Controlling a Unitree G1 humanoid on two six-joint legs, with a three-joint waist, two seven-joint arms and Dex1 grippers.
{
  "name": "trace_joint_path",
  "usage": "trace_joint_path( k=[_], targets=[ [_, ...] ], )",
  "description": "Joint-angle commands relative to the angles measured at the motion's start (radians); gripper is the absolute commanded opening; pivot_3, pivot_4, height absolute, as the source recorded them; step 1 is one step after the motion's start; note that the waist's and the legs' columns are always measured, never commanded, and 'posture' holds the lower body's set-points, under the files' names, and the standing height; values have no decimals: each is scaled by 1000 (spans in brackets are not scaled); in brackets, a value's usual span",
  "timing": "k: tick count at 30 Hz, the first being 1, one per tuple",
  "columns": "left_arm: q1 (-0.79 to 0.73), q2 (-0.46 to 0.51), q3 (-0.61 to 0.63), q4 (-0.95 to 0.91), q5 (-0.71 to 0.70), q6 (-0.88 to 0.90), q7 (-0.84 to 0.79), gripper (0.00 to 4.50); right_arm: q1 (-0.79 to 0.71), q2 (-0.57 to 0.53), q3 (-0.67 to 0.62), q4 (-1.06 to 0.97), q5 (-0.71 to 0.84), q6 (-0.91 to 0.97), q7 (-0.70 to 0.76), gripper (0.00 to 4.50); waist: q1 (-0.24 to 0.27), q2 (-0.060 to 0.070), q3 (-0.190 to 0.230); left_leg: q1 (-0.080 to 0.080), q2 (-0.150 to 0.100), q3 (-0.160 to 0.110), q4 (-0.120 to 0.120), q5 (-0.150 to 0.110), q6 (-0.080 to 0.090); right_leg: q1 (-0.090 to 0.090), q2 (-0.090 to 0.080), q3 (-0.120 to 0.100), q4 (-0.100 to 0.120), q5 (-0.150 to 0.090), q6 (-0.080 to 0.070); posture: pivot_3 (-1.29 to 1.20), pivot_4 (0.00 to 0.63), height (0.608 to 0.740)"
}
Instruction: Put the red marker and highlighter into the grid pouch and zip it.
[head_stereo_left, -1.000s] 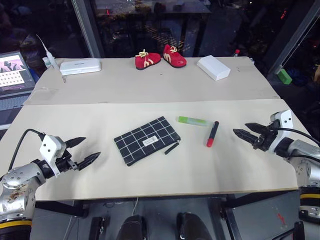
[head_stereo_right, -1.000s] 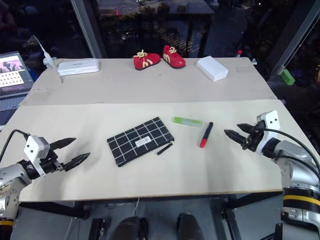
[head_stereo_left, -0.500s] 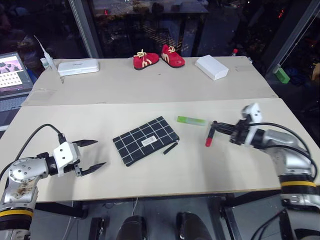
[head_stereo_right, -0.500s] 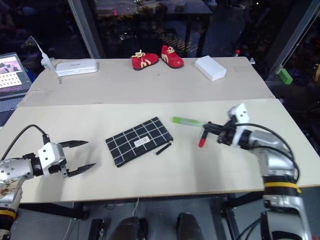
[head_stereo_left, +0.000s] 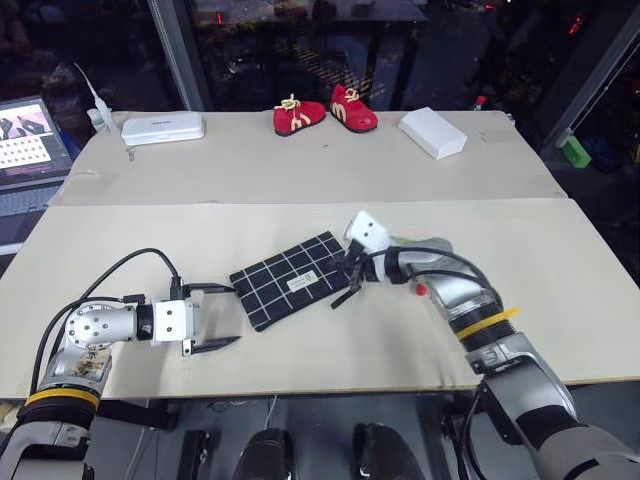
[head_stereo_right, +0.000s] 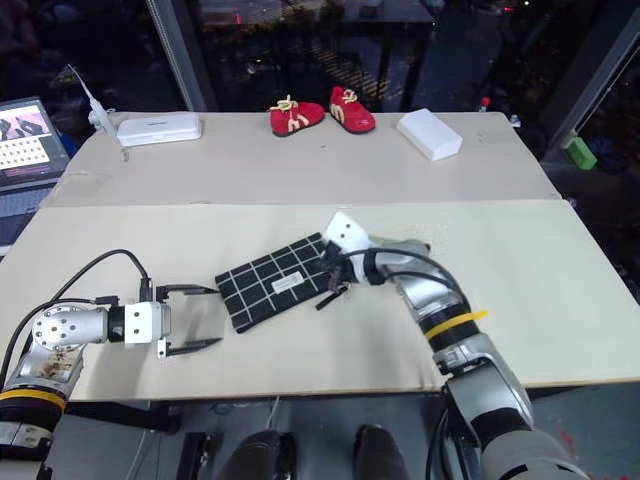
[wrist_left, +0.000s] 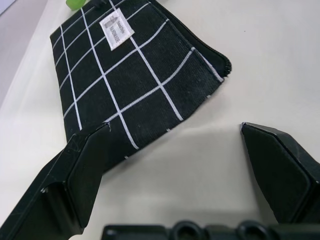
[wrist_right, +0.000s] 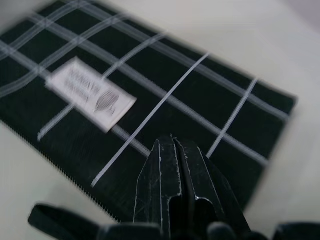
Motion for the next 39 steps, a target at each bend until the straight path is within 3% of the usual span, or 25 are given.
trace_joint_path(
  k=[1, 10, 17, 24, 33, 36, 39],
  targets=[
    [-6, -3, -22, 23, 2, -24, -2, 4500, -21, -23, -17, 42, -43, -61, -18, 43, -1, 0, 0, 0, 0, 0, 0, 0, -1, 0, 0, 0, 0, 0, 0, 0, 150, 740],
    [-63, -71, -65, 95, 47, -65, 39, 4500, 8, -49, 4, 28, -66, -68, 44, 43, 6, 1, -1, 2, 0, 0, 0, 1, -1, 3, 0, -1, 0, 0, 0, 0, 150, 740],
    [-103, -177, -120, 102, 135, -108, 160, 4500, 17, -35, -11, 21, -77, -58, 35, 43, 7, 1, -1, 10, 0, -1, 0, 0, -1, 12, 0, -2, -1, 0, 0, 0, 150, 740],
    [-147, -185, -160, 179, 210, -171, 244, 4500, 34, -39, -20, -10, -76, -49, 33, 43, 9, 1, -1, 11, 0, -1, 0, 0, -1, 13, 0, -2, -1, 0, 0, 0, 150, 740],
    [-206, -167, -200, 239, 184, -215, 226, 4500, 38, -40, -32, -5, -74, -51, 21, 43, 8, 1, -1, 12, 0, -1, 0, 0, -1, 13, 0, -2, 0, 0, 0, 0, 150, 740],
    [-215, -156, -202, 248, 156, -225, 199, 3737, 35, -39, -37, 5, -73, -55, 15, 0, 4, 1, -1, 11, 1, -1, 0, 0, -1, 13, 0, -2, -1, 0, 0, 0, 150, 740],
    [-228, -146, -198, 250, 120, -227, 163, 2656, 33, -39, -41, 8, -72, -55, 10, 0, 1, 1, -1, 11, 1, -1, 0, 0, -1, 12, 0, -2, -1, 0, 0, 0, 150, 740]
  ],
)
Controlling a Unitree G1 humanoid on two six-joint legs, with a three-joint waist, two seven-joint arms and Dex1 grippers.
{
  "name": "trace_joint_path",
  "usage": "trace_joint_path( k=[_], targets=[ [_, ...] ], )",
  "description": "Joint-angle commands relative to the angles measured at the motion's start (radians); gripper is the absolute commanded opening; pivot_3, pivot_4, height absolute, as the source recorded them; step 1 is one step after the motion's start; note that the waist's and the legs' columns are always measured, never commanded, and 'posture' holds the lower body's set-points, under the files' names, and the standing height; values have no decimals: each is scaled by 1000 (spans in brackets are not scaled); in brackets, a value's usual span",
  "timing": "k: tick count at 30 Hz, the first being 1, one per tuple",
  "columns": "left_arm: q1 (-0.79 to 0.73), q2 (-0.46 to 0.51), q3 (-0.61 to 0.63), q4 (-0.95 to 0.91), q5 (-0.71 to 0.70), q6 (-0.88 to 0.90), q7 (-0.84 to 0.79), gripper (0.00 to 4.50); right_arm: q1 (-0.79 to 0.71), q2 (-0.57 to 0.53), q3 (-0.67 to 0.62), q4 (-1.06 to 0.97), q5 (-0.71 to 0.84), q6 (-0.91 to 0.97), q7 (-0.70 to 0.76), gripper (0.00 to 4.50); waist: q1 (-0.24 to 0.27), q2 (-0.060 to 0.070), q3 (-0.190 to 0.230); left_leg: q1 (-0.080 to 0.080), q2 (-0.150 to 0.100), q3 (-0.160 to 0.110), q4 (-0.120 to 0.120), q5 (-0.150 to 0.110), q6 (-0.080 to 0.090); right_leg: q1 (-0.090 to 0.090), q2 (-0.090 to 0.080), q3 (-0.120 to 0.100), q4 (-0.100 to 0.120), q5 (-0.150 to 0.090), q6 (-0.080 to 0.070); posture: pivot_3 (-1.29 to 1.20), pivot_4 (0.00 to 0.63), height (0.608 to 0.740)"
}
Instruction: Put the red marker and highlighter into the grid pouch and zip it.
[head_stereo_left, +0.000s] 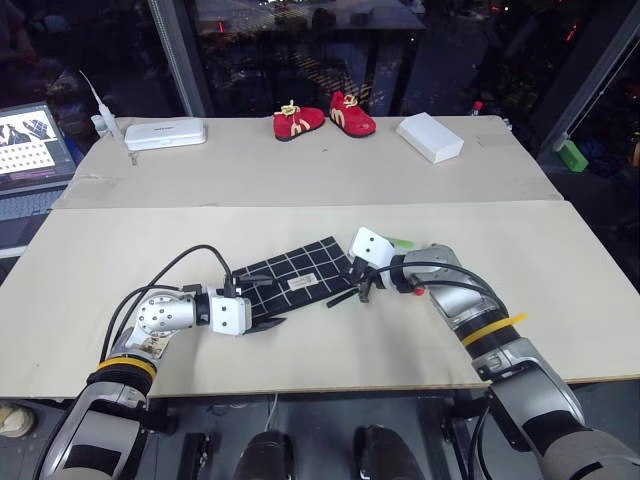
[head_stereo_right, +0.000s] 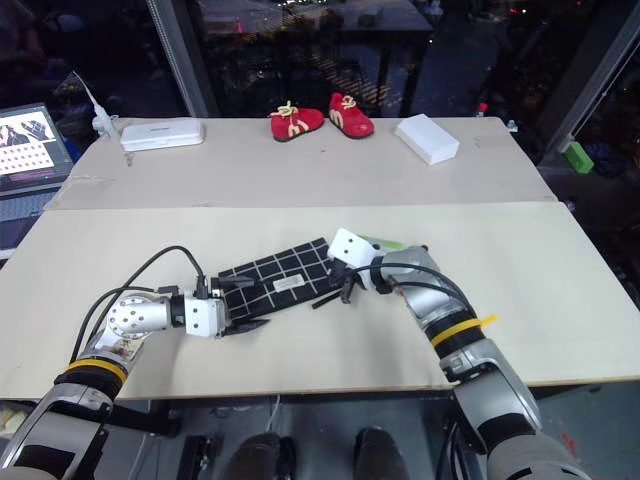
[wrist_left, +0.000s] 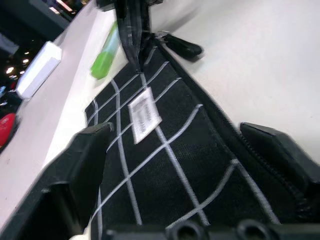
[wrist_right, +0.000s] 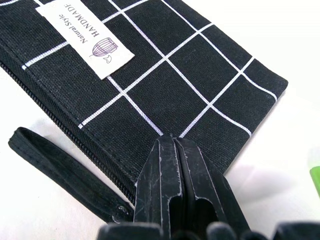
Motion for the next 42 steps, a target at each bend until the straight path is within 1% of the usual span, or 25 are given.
trace_joint_path(
  k=[1, 3, 5, 6, 7, 12, 14, 16, 17, 21, 22, 24, 25, 27, 29, 33, 35, 37, 39, 40, 42],
  targets=[
    [-18, 29, -2, 15, -38, 6, -48, 2323, 1, -5, -27, 4, -1, -2, -9, 0, -3, 0, 0, 0, 0, 0, 0, 0, 0, 0, 0, 0, 0, 0, 0, 0, 150, 740],
    [-25, 29, 1, 7, -59, 12, -71, 1465, 2, -5, -30, 10, -3, -5, -13, 0, -5, 0, 0, -1, 0, 0, 0, 0, 0, -1, 0, 0, 0, 0, 0, 0, 150, 740],
    [-30, 26, 2, 0, -71, 23, -86, 783, 5, -4, -32, 13, -4, -7, -15, 0, -4, 0, 0, -1, 0, 0, 0, 0, 0, -1, 0, 0, 0, 0, 0, 0, 150, 740],
    [-31, 26, 3, -1, -76, 26, -91, 285, 6, -3, -32, 13, -5, -8, -16, 0, -4, 0, 0, -2, 0, 0, 0, 0, 0, -1, 0, 0, 0, 0, 0, 0, 150, 740],
    [-32, 24, 3, -6, -79, 33, -94, 15, 7, -2, -34, 12, -5, -7, -17, 0, -5, 0, 0, -2, 0, 0, 0, 0, 0, -1, 0, 0, -1, 0, 0, 0, 150, 740],
    [-40, 13, 15, -33, -85, 66, -77, 15, 12, 3, -48, 7, 9, 0, -15, 0, -4, 0, 0, -2, 0, 0, 0, 0, 0, -2, 0, 0, -1, 0, 0, 0, 150, 740],
    [-43, 10, 19, -46, -85, 67, -70, 15, 14, 8, -71, -1, 37, 7, -4, 0, -4, 0, 0, -2, 0, 0, 0, 0, 0, -2, 0, 0, -1, 0, 0, 0, 150, 740],
    [-37, 6, 23, -73, -101, 91, -71, 0, 13, 18, -113, -43, 107, 63, 35, 599, -4, 0, 0, -2, 0, 0, 0, 0, 0, -2, 0, 0, -1, 0, 0, 0, 150, 740],
    [-34, 6, 24, -85, -107, 101, -72, 0, 13, 22, -129, -62, 133, 86, 48, 811, -4, 0, 0, -3, 0, 0, 0, 0, 0, -2, 0, 0, -1, 0, 0, 0, 150, 740],
    [-5, 5, 31, -141, -127, 157, -64, 0, -8, 3, -185, -164, 215, 200, 85, 2139, -6, 0, 0, -5, 1, -1, 0, 0, 0, -4, 1, 0, -1, 0, 0, 0, 150, 740],
    [6, 5, 33, -162, -135, 176, -60, 0, -11, -4, -215, -214, 263, 263, 100, 2572, -6, 0, 0, -5, 1, -1, 0, 0, 0, -4, 1, 0, 0, 0, 0, 0, 150, 740],
    [28, 4, 40, -207, -151, 219, -51, 0, -39, -8, -312, -286, 383, 436, 90, 3166, -7, 0, 1, -6, 1, -2, 0, 0, 0, -5, 1, 0, 0, 0, 0, 0, 150, 740],
    [39, 4, 45, -229, -160, 244, -46, 0, -43, -27, -349, -326, 438, 501, 105, 3539, -7, 0, 1, -6, 1, -2, 0, 0, 0, -5, 1, 0, 0, 0, 0, 0, 150, 740],
    [69, 1, 58, -286, -187, 312, -32, 0, -30, -86, -407, -397, 501, 578, 116, 3539, -4, 0, 1, -6, 1, -3, 0, 0, 0, -5, 1, 0, -1, 0, 0, 0, 150, 740],
    [94, -3, 74, -343, -213, 385, -14, 0, -4, -136, -442, -436, 519, 609, 95, 3539, 2, 0, 1, -7, 1, -6, 0, 0, 0, -5, 0, -1, -1, 0, 0, 0, 150, 740],
    [132, -17, 113, -444, -247, 548, 42, 0, 90, -222, -454, -503, 496, 604, 47, 3539, 6, 0, 1, -8, 0, -13, 0, 0, 0, -5, 0, -2, -2, 0, 0, 0, 150, 740],
    [142, -22, 125, -477, -250, 595, 63, 0, 136, -243, -453, -535, 494, 600, 31, 3539, 6, 0, 1, -8, 0, -13, 0, 0, 0, -5, 0, -2, -2, 0, 0, 0, 150, 740],
    [154, -30, 134, -511, -259, 637, 79, 0, 165, -239, -457, -555, 502, 597, 5, 3539, 2, 0, 1, -8, 0, -13, 0, 0, 0, -5, 1, -2, -2, 0, 0, 0, 150, 740],
    [160, -44, 142, -540, -265, 677, 95, 0, 192, -227, -434, -563, 486, 575, -25, 3539, -5, 0, 1, -8, 0, -13, 0, 0, 0, -5, 1, -1, -2, 0, 0, 0, 150, 740],
    [160, -52, 143, -550, -264, 694, 102, 0, 194, -204, -413, -545, 466, 564, -57, 3539, -6, 0, 1, -8, 0, -13, 0, 0, 0, -5, 1, -1, -2, 0, 0, 0, 150, 740],
    [158, -68, 148, -567, -267, 720, 116, 0, 152, -127, -392, -433, 406, 561, -188, 3539, -12, -1, 1, -7, 0, -13, 0, 0, 0, -4, 2, -1, -2, 0, 0, 0, 150, 740]
  ],
)
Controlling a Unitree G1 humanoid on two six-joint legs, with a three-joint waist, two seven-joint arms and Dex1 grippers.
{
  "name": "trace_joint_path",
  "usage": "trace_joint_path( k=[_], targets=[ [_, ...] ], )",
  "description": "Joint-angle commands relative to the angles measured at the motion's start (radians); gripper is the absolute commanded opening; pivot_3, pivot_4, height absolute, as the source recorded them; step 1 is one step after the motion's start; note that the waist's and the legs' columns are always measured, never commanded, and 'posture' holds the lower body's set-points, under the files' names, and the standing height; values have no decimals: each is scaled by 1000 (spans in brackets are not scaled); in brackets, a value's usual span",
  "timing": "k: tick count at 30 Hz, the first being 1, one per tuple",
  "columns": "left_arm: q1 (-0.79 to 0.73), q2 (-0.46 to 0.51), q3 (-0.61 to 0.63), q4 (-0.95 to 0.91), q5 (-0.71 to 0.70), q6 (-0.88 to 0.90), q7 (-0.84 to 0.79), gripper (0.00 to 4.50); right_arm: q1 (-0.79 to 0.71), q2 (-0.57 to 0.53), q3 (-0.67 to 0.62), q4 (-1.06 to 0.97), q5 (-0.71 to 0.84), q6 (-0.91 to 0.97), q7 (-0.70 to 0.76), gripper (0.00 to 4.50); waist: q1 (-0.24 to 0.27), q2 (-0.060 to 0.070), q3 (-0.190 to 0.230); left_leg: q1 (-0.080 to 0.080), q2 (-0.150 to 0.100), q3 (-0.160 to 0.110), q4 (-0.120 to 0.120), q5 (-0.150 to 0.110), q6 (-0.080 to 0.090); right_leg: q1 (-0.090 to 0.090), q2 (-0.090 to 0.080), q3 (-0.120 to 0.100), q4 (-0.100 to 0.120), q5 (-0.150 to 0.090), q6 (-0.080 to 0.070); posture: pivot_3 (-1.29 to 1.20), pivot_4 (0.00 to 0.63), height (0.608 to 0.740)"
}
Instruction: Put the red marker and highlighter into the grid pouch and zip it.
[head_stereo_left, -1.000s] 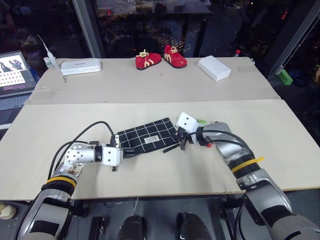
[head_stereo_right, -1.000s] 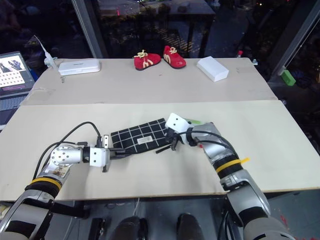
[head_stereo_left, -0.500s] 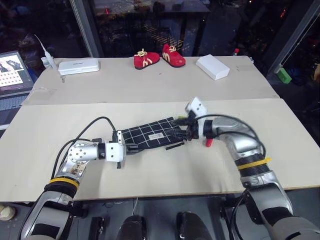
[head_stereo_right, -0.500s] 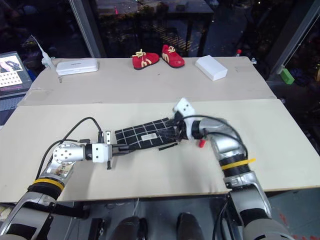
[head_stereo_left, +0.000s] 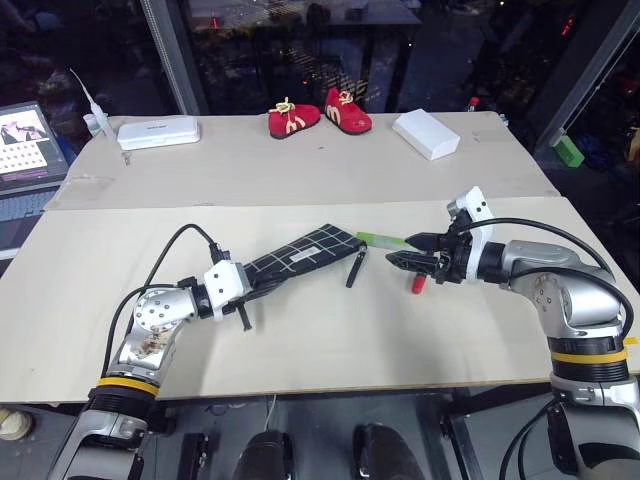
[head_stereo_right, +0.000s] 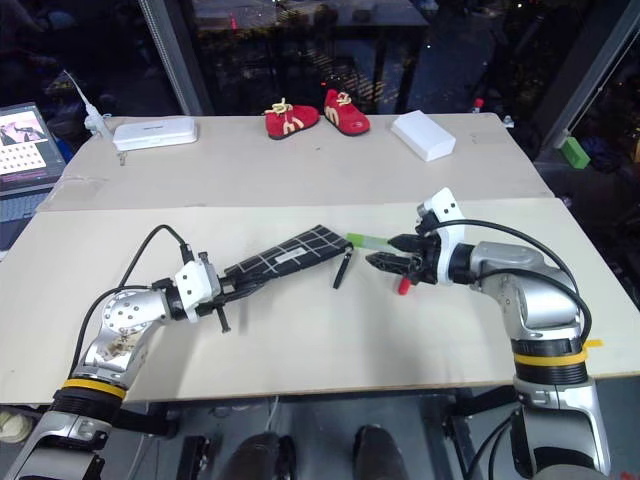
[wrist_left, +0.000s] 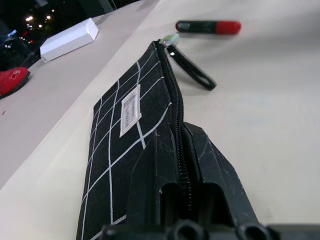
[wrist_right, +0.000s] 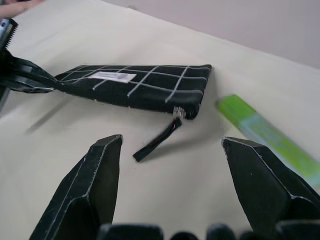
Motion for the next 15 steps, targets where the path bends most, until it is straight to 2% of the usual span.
trace_joint_path(
  k=[1, 6, 15],
  targets=[
    [-6, -24, 30, -60, -28, 51, 35, 0, -65, 107, 28, 128, -82, -29, -184, 3539, -5, 0, 0, 2, 0, 0, 0, 0, 0, 2, 1, 0, 0, 0, 0, 0, 150, 740],
    [-5, -46, 40, -100, -37, 95, 59, 0, -118, 150, 14, 241, -100, -60, -236, 3539, 6, 0, 1, 1, -1, 0, -1, 0, -1, 2, 0, 0, 0, -1, 0, 0, 150, 740],
    [25, -49, 50, -159, -36, 141, 79, 0, -166, 183, 75, 313, -121, -110, -212, 3539, 3, 0, 1, -2, -1, -1, -1, 0, 1, 0, 0, -1, -1, 0, 1, 0, 150, 740]
  ],
)
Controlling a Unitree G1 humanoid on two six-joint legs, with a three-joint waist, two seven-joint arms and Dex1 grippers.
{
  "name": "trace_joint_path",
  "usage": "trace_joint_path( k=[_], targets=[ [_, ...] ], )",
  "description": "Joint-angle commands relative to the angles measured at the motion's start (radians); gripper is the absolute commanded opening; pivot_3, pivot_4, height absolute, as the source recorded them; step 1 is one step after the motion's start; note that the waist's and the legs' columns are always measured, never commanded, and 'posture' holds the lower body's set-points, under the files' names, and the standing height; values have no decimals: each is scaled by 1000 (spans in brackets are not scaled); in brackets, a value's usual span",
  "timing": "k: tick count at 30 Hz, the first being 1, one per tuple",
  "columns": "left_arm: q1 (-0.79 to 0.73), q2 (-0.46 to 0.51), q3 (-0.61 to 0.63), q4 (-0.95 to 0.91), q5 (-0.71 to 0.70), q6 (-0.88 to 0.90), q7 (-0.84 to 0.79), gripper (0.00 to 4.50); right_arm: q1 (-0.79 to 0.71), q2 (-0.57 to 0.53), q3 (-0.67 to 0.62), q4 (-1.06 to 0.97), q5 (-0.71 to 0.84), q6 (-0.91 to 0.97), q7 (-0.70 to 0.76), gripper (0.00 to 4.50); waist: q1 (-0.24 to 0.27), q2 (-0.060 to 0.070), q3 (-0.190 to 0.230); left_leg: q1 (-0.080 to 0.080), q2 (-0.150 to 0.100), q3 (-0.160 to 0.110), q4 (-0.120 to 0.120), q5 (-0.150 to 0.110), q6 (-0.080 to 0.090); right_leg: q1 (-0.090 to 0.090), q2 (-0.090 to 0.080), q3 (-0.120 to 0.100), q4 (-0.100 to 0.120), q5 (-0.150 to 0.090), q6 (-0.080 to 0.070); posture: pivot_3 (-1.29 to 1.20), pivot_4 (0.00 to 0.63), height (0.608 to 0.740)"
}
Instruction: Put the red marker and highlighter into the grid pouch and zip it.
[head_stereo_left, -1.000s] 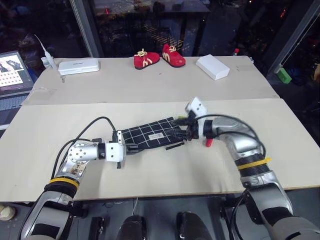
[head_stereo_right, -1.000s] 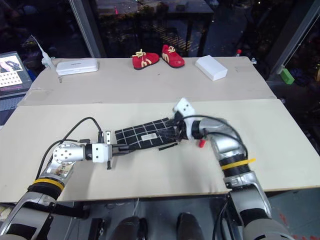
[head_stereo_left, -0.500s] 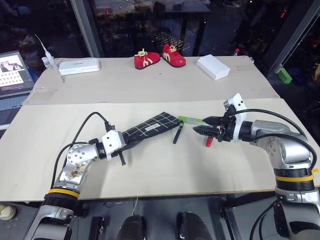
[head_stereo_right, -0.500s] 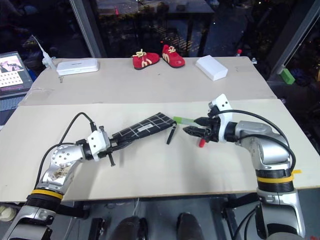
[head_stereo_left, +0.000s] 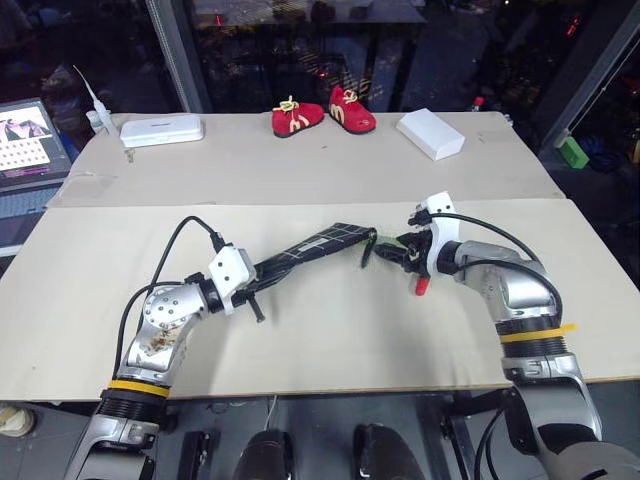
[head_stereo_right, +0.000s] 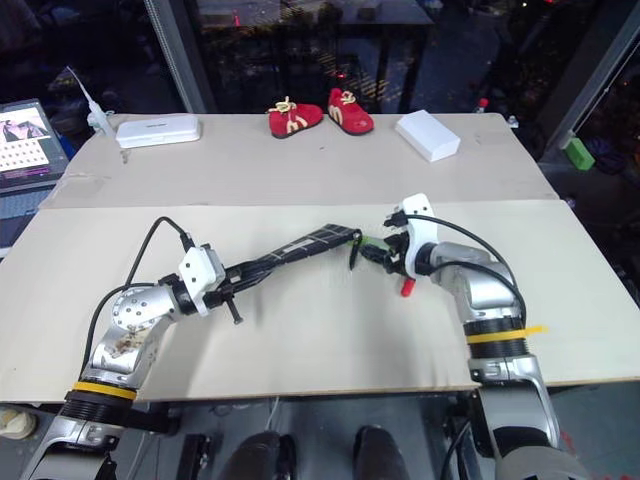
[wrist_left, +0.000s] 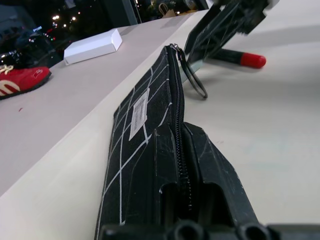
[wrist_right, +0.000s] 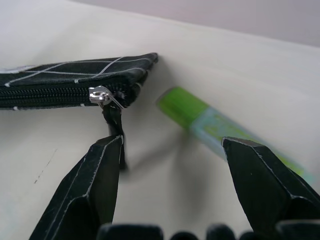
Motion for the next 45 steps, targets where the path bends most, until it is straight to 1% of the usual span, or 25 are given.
trace_joint_path(
  k=[1, 13, 15, 16, 20, 21, 23, 25, 27, 29, 35, 39, 45],
  targets=[
    [3, -3, 28, -45, -16, 11, 16, 0, -39, 13, 6, -1, 1, -35, 15, 3539, -1, 0, 0, 0, 0, 0, 0, 0, 0, 0, 0, 0, -1, 0, 0, 0, 150, 740],
    [18, -23, 24, -47, -6, 2, 19, 0, -80, 43, 28, 73, -24, -84, 31, 3539, -1, 0, 0, 1, 0, 0, 0, 0, 0, 0, 0, 0, -1, 0, 0, 0, 150, 740],
    [15, -26, 25, -40, -5, -1, 17, 0, -82, 43, 33, 73, -23, -91, 39, 3041, -1, 0, 0, 1, 0, 0, 0, 0, 0, 0, 0, 0, -1, 0, 0, 0, 150, 740],
    [13, -27, 25, -36, -4, -4, 16, 0, -81, 42, 36, 70, -22, -91, 48, 2919, -1, 0, 0, 1, 0, 0, 0, 0, 0, 0, 0, 0, -1, 0, 0, 0, 150, 740],
    [6, -35, 24, -25, -1, -10, 19, 0, -75, 31, 52, 48, -14, -89, 97, 1567, -1, 0, 0, 1, 0, -1, 0, 0, 0, 0, 0, 0, -1, 0, 0, 0, 150, 740],
    [6, -36, 24, -23, 0, -11, 19, 0, -73, 28, 61, 36, -13, -89, 115, 1155, -1, 0, 0, 1, 0, 0, 0, 0, 0, 0, 0, 0, -1, 0, 0, 0, 150, 740],
    [6, -40, 24, -18, 2, -15, 19, 0, -70, 25, 78, 11, -8, -83, 146, 534, -2, 0, 0, 1, 0, -1, 0, 0, 0, 0, 0, 0, -1, 0, 0, 0, 150, 740],
    [5, -44, 24, -14, 2, -19, 18, 0, -60, 12, 120, -32, -11, -85, 197, 81, -3, 0, 0, 1, 0, -1, 0, 0, 0, 0, 0, 0, 0, 0, 0, 0, 150, 740],
    [4, -47, 26, -9, 1, -24, 17, 0, -44, -5, 169, -82, -17, -97, 248, 81, -2, 0, 0, 1, 0, -1, 0, 0, 0, 0, 0, 0, 0, 0, 0, 0, 150, 740],
    [0, -53, 26, 3, 1, -30, 16, 0, -50, -1, 203, -104, -23, -94, 267, 81, -2, 0, 0, 1, 0, -1, 0, 0, 0, 0, 0, 0, 0, 0, 0, 0, 150, 740],
    [-20, -76, 18, 41, 6, -57, 12, 0, -104, 48, 299, -68, -87, -139, 280, 81, -3, 0, 0, 1, 0, -1, 0, 0, 0, 0, 0, 0, 0, 0, 0, 0, 150, 740],
    [-24, -84, 18, 51, 6, -64, 6, 0, -113, 69, 364, -70, -131, -173, 295, 81, -2, 0, 0, 1, 0, -1, 0, 0, 0, 0, 0, -1, 0, 0, 0, 0, 150, 740],
    [-37, -98, 16, 77, 6, -75, 3, 0, -149, 148, 383, -39, -139, -180, 303, 81, -2, 0, 0, 1, 0, -1, 0, 0, 0, 0, 0, -1, 1, 0, 0, 0, 150, 740]
  ],
)
